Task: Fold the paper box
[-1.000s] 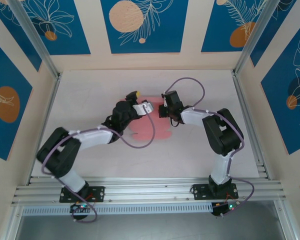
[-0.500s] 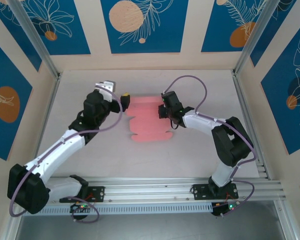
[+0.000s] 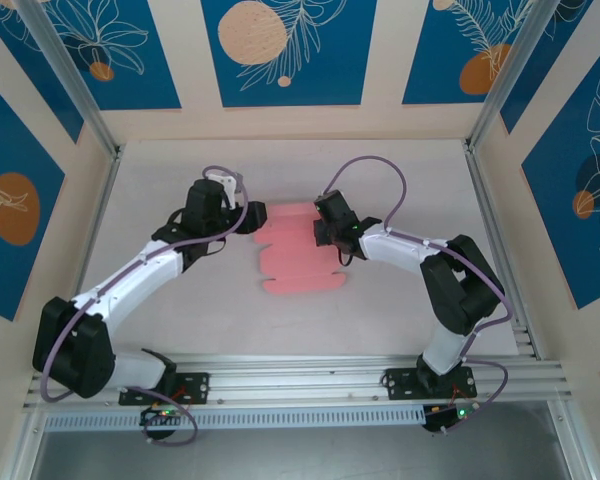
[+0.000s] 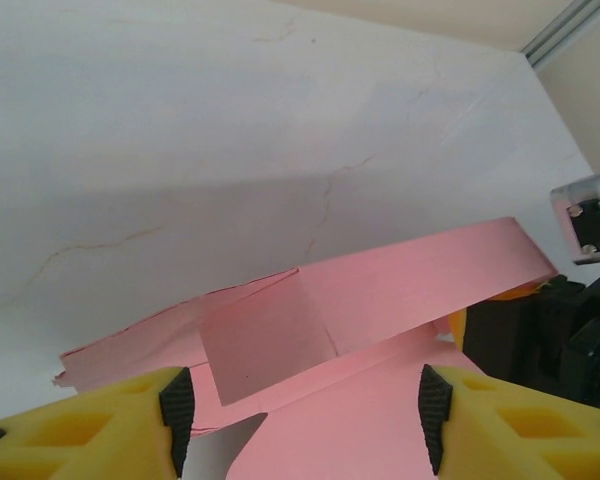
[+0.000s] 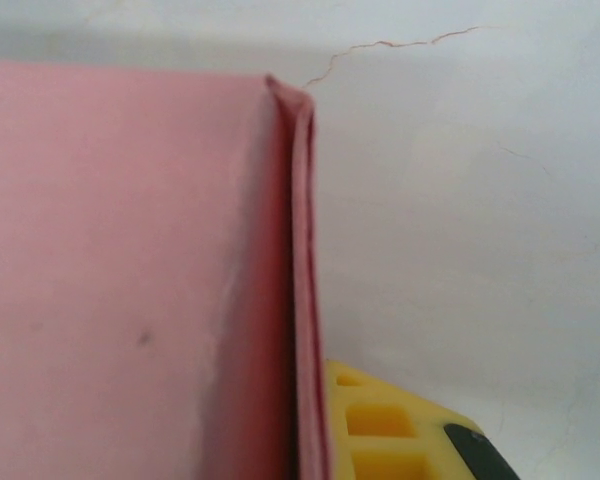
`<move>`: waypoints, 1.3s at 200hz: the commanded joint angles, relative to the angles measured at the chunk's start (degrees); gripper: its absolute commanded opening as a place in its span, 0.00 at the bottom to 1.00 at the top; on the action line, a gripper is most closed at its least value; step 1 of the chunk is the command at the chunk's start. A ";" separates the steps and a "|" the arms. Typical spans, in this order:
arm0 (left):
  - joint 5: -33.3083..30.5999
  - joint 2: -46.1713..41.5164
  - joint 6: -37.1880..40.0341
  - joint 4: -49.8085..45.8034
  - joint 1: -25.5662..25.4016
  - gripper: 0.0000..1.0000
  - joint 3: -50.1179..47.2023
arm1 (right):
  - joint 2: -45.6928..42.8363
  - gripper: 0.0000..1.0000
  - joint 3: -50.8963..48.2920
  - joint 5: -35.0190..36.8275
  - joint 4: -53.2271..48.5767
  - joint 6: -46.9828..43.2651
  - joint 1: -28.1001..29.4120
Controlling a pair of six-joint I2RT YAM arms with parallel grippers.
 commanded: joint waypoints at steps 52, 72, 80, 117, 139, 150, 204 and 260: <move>5.95 7.27 -4.74 4.72 0.31 0.68 0.57 | 0.98 0.04 1.40 0.80 0.67 2.07 0.37; 6.23 9.01 -5.05 6.12 0.27 0.70 0.89 | 1.49 0.04 1.71 0.21 1.03 2.33 0.40; 6.52 9.60 -4.85 6.26 0.34 0.70 1.31 | 1.78 0.04 1.84 0.14 1.01 2.47 0.37; 10.10 12.73 -6.82 7.54 0.21 0.69 3.26 | 2.83 0.04 2.51 -0.12 0.99 2.40 0.39; 12.64 14.38 -9.37 11.13 -0.08 0.69 2.77 | 3.32 0.03 2.82 -0.64 1.30 2.48 0.48; 13.51 14.98 -10.50 12.75 -0.32 0.69 2.75 | 3.58 0.04 2.94 -0.83 1.33 2.57 0.47; 15.47 16.39 -16.21 22.09 -0.54 0.62 2.11 | 4.85 0.03 2.90 -1.44 1.25 3.18 0.72; 11.51 15.09 -15.55 19.06 -0.53 0.56 0.98 | 5.69 0.03 4.11 -1.05 -0.18 4.02 0.75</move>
